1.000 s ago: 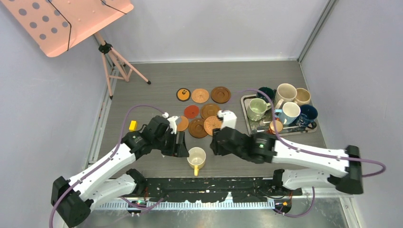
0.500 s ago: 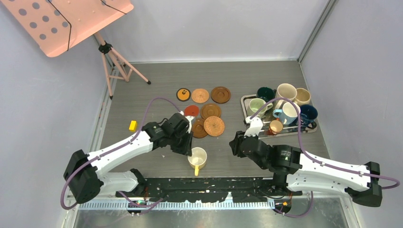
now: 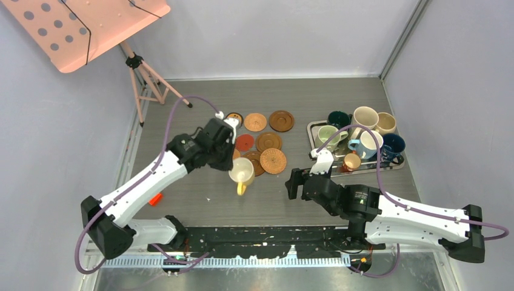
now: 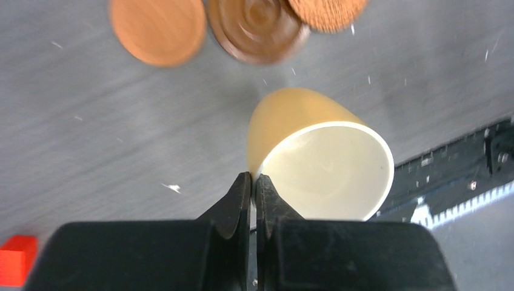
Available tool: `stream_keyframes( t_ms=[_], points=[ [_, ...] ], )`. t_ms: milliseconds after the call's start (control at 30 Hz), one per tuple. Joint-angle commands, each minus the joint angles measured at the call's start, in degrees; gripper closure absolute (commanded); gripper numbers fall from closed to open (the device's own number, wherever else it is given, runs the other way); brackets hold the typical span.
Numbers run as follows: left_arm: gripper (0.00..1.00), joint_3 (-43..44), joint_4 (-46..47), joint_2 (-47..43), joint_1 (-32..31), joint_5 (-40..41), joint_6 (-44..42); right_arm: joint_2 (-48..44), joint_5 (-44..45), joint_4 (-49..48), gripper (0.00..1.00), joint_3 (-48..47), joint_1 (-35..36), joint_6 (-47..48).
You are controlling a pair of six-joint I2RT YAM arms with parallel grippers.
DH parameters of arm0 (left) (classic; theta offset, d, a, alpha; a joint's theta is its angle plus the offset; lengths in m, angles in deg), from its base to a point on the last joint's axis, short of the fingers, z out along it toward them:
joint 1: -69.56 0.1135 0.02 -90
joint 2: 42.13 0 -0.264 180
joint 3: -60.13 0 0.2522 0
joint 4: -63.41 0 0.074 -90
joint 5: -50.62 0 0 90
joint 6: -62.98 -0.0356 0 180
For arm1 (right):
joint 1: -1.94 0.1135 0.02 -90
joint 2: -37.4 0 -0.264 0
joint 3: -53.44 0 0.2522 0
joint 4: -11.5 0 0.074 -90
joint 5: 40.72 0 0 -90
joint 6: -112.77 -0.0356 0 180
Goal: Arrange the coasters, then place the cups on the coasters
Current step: Pick up the cup at the corner of the board, then place the cup on the coaster.
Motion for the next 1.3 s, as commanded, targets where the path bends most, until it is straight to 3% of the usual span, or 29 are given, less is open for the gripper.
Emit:
stream_keyframes(
  t_ms=[0,200,333,667,867,1267],
  points=[
    [1.00,9.76,-0.75,3.19,7.38,2.29,-6.89,-0.88,2.14,-2.17,0.05,-1.14,-0.06,0.31],
    [1.00,21.96,-1.72,13.50,17.91,1.00,-12.22,-1.42,2.75,-2.12,0.05,-1.65,-0.10,0.61],
    [1.00,28.87,0.99,21.19,23.33,-5.48,-14.36,-2.02,2.75,-2.18,0.05,-1.79,-0.12,0.99],
    [1.00,53.90,-4.33,44.30,28.68,-8.79,-17.55,-0.69,3.00,0.27,0.05,-3.34,-0.65,1.98],
    [1.00,66.04,-7.95,53.80,29.92,-9.09,-18.96,0.54,2.86,0.78,0.05,-4.29,-1.67,2.46],
    [1.00,68.00,-7.60,58.73,31.76,-11.54,-19.56,3.62,1.33,0.54,0.05,-4.91,-4.41,3.16]
  ],
)
